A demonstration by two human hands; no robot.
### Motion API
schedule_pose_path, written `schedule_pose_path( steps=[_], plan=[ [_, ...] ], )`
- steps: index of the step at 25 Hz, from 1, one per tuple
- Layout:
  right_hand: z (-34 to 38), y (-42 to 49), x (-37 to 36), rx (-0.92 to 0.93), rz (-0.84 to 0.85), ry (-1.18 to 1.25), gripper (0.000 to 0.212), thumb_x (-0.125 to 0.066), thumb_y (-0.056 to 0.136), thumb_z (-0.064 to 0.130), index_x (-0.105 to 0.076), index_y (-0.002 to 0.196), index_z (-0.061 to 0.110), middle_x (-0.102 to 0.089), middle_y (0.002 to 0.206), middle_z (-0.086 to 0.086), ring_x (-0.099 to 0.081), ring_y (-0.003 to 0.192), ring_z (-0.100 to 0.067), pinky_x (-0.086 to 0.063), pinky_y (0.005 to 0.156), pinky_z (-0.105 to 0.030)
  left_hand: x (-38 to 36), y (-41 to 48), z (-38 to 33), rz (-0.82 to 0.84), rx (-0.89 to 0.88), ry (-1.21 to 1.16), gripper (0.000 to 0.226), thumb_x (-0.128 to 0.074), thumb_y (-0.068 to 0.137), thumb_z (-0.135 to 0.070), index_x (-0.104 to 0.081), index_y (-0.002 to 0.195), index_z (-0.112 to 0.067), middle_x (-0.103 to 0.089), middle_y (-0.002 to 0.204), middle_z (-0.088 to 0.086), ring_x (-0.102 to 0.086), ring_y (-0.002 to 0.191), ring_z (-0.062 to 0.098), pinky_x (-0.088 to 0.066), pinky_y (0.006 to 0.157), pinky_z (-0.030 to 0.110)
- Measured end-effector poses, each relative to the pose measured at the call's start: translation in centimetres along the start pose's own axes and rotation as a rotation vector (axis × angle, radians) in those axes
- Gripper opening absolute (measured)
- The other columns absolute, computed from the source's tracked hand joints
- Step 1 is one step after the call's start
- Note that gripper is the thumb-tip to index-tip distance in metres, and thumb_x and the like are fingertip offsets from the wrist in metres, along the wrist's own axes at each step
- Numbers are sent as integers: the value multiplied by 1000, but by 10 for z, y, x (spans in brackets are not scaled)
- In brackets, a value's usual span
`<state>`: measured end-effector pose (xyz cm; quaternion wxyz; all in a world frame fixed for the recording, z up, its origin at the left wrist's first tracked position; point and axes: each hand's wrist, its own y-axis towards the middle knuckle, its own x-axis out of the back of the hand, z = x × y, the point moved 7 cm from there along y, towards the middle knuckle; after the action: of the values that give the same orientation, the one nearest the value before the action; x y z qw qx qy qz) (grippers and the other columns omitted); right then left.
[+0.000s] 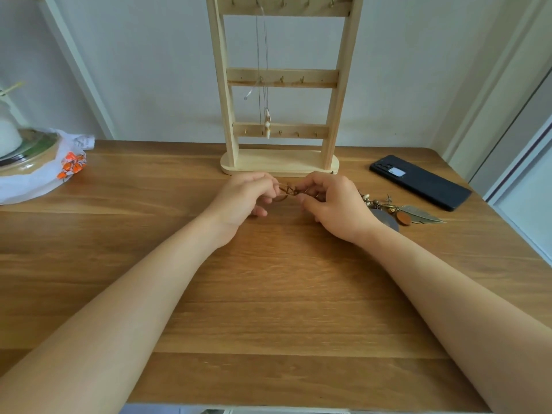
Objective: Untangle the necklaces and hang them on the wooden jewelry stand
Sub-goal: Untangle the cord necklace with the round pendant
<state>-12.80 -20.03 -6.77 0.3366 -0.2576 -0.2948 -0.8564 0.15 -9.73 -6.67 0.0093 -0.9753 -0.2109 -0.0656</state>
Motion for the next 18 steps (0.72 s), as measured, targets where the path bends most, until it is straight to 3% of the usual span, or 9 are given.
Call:
schedule_pose_path(
  steps=[3, 5, 8, 10, 14, 16, 18],
  plan=[
    [0, 0, 0, -7, 18, 25, 7, -65, 96, 20, -66, 102, 24, -71, 81, 3, -59, 61, 1, -49, 65, -19, 3, 0, -1, -24, 3, -337, 13, -55, 74, -19, -59, 62, -20, -59, 89, -1, -56, 96, 17, -49, 83, 34],
    [1, -1, -2, 11, 37, 22, 6, -65, 96, 21, -67, 101, 24, -70, 80, 9, -59, 62, 6, -45, 64, -13, 13, 2, 6, -170, 38, -403, 11, -59, 86, -11, -60, 76, -13, -62, 94, 6, -63, 98, 23, -55, 86, 37],
    [-2, -2, -4, 29, 23, -19, 10, -66, 96, 22, -70, 105, 22, -65, 80, 16, -59, 72, 5, -41, 69, -8, 15, 6, 15, -223, 69, -409, 10, -60, 95, -4, -58, 88, -11, -70, 96, 9, -72, 97, 26, -60, 88, 40],
    [-2, 0, 0, 43, 3, -36, 15, -66, 96, 23, -72, 109, 21, -63, 78, 15, -58, 72, 4, -40, 66, -6, 20, 7, 9, -244, -27, -177, 8, -62, 95, -6, -59, 94, -13, -72, 105, 2, -71, 103, 18, -58, 92, 35],
    [4, 1, 2, 71, -5, -60, 17, -66, 96, 23, -73, 111, 21, -62, 75, 17, -57, 71, 6, -40, 64, -6, 11, 2, -11, -212, -392, 594, 30, -70, 86, -8, -65, 107, -28, -63, 113, -15, -54, 112, 5, -42, 95, 20],
    [6, 0, 1, 79, 1, -78, 16, -66, 96, 22, -74, 109, 21, -64, 77, 17, -58, 72, 6, -41, 64, -7, 4, 0, -12, -147, -426, 664, 22, -73, 84, -17, -72, 102, -31, -65, 105, -16, -54, 106, 5, -41, 88, 20],
    [7, -1, 1, 80, 13, -83, 15, -66, 96, 23, -75, 108, 22, -67, 81, 16, -60, 75, 6, -42, 65, -7, 2, -1, -10, -111, -383, 576, 12, -73, 87, -22, -76, 96, -29, -71, 93, -15, -62, 93, 2, -44, 77, 15]
  ],
)
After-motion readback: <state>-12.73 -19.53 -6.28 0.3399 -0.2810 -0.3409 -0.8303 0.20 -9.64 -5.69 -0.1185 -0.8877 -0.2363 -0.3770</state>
